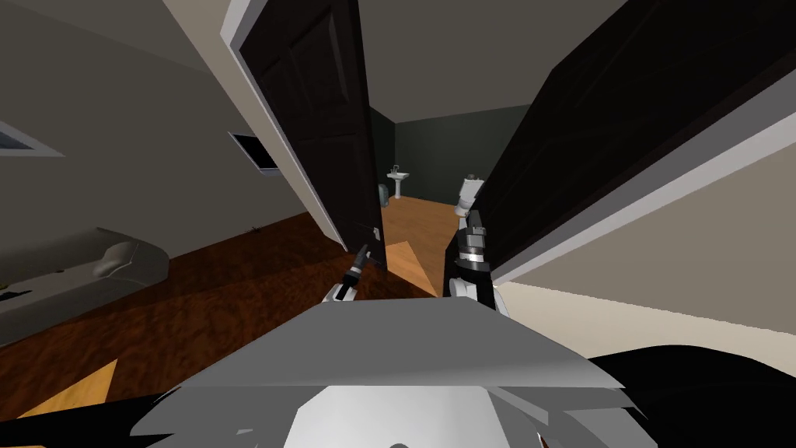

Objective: Push the door open

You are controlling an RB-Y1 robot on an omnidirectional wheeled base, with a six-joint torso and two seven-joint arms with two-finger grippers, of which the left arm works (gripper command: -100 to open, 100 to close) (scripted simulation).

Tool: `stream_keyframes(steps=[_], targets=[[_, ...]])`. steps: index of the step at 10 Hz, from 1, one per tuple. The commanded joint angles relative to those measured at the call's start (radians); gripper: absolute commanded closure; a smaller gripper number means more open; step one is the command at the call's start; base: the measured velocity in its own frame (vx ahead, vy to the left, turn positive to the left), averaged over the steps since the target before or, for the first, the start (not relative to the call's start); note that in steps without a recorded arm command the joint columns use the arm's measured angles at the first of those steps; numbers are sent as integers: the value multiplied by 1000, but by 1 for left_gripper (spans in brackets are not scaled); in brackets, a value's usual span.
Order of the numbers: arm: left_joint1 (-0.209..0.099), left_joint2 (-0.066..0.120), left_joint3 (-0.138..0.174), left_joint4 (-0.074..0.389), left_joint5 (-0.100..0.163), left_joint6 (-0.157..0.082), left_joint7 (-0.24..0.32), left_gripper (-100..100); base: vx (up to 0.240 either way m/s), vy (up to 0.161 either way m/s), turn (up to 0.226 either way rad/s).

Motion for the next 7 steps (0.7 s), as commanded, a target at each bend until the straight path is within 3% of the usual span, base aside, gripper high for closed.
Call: stream_keyframes(steps=[1, 7], targets=[[-15, 1, 0, 35, -9, -11, 6, -100, 55, 78, -57], [-71, 2, -2, 172, -45, -55, 29, -100, 75, 108, -80]])
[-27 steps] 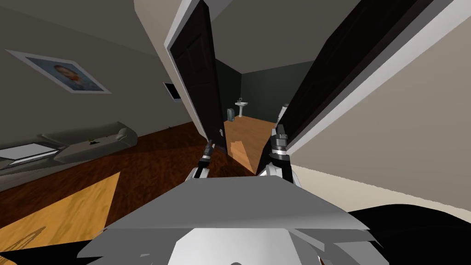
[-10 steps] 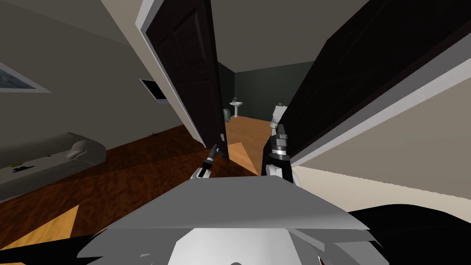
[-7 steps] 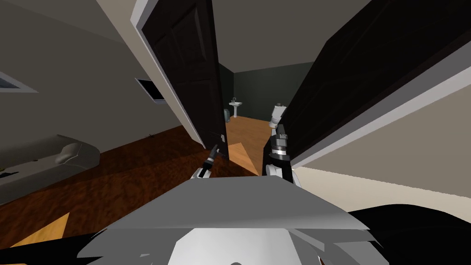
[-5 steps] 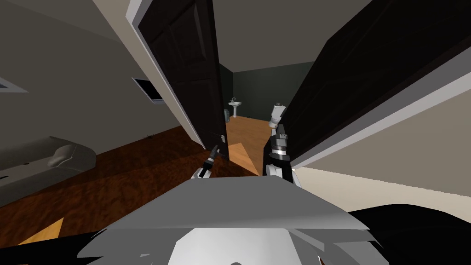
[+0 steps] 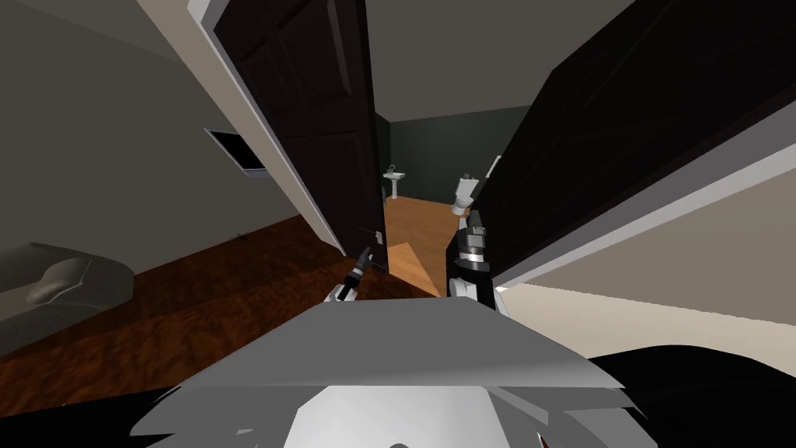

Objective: Push the door open

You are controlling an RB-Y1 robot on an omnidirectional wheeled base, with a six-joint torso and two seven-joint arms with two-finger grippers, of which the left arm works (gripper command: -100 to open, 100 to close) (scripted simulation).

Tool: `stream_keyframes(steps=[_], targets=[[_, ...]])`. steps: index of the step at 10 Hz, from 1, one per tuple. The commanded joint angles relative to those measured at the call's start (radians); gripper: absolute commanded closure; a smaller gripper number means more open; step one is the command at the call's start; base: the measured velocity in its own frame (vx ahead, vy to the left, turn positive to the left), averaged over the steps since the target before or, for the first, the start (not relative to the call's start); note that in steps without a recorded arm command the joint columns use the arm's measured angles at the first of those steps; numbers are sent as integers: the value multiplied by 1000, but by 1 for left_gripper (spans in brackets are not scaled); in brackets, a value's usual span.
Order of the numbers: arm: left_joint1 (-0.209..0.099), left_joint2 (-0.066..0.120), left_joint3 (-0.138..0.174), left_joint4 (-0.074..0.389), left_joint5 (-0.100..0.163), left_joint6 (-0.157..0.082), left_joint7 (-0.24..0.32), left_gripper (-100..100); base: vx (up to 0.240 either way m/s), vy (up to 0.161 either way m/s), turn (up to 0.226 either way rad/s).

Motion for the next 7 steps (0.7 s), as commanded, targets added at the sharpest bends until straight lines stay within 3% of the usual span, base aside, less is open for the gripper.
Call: stream_keyframes(steps=[1, 4, 7], targets=[[-14, 0, 3, 29, -2, -11, 0, -100, 40, 69, -12], [-46, 1, 1, 109, -23, -36, 14, -100, 62, 104, -77], [-62, 1, 1, 147, -33, -48, 20, -100, 62, 88, -42]])
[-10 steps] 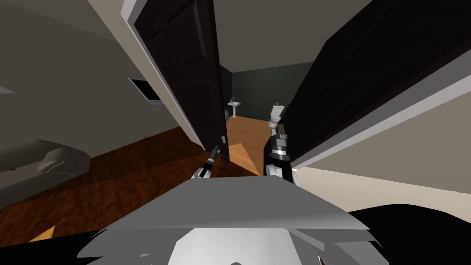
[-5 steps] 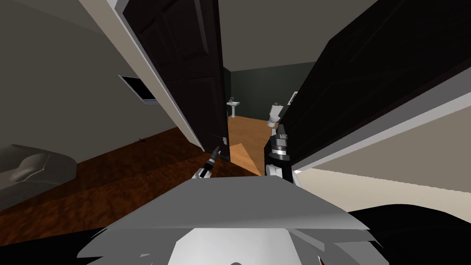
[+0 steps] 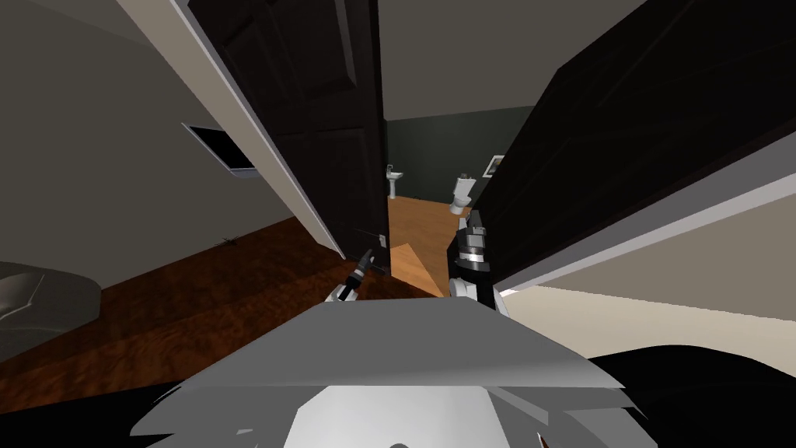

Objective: Push the door open

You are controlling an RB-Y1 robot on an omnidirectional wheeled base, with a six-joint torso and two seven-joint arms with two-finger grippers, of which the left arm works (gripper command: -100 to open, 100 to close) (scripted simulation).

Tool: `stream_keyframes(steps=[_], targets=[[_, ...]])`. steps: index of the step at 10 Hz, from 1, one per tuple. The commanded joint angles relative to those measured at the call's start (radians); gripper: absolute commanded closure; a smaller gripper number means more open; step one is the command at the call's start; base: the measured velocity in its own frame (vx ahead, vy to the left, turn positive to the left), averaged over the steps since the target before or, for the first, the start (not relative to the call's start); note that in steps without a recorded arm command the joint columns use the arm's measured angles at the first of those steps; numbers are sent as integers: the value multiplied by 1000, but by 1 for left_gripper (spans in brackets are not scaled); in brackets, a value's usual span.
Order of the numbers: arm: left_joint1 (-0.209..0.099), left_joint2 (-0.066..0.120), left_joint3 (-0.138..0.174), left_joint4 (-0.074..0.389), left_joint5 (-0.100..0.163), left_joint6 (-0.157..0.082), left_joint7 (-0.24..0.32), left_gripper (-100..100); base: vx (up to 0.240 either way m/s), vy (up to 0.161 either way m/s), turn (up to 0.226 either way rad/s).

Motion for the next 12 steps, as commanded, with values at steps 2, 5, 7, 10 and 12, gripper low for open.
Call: stream_keyframes(steps=[2, 5, 7, 10, 12], targets=[[-19, 0, 0, 48, -12, -17, 6, -100, 56, 67, -60], [-19, -5, 3, 45, -4, -13, -4, -100, 99, -7, -26], [-20, -13, 7, 50, 2, -12, -16, -100, 210, -47, -33], [-22, -24, 12, 58, 11, -10, -34, -100, 195, -72, -38], [-22, -26, 12, 59, 12, -10, -36, -100, 149, -26, -15]])
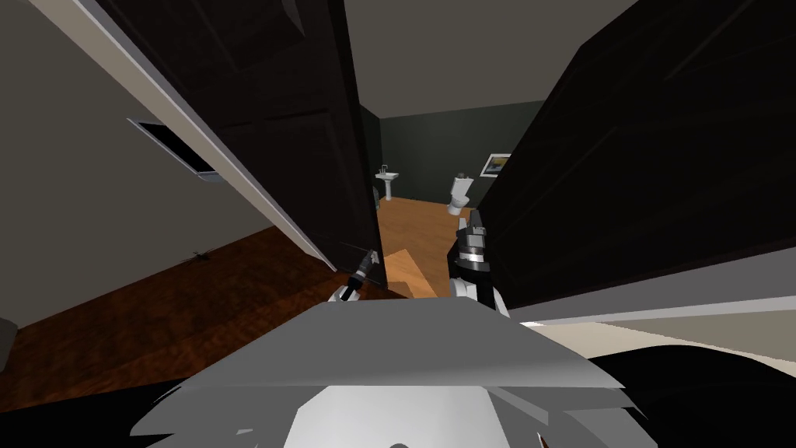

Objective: Push the door open

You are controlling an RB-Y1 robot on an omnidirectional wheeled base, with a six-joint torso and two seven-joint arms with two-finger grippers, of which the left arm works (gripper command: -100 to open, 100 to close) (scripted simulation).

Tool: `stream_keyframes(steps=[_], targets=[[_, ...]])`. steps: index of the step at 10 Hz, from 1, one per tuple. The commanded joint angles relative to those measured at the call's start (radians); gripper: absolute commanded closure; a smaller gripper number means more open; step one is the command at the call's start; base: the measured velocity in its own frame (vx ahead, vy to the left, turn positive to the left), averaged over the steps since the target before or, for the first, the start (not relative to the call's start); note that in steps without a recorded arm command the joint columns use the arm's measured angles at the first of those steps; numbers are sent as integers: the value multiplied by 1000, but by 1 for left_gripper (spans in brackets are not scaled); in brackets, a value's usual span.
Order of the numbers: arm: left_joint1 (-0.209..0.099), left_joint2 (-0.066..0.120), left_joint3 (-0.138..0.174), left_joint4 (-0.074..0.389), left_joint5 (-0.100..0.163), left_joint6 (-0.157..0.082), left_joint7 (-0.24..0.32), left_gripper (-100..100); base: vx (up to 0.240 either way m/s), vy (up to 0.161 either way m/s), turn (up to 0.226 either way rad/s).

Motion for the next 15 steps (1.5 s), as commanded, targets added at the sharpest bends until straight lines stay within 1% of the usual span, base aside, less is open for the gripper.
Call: stream_keyframes(steps=[1, 6, 7, 9, 13, 14, 15], targets=[[-2, 1, 1, -1, 0, 2, 1, 100, -22, -1, -3], [-2, 1, 1, -1, 0, 2, 1, 100, -14, 3, -2], [-1, 2, 11, 2, 9, 8, -9, 100, 101, -37, 22], [-2, 2, 20, 4, 18, 10, -17, 100, 145, -76, 26], [-6, 1, 55, 8, 50, 21, -47, 100, 200, -91, 29], [-6, 1, 55, 8, 50, 21, -47, 100, 132, -64, 4], [-8, 0, 71, 10, 65, 26, -60, 100, 123, -86, 47]])
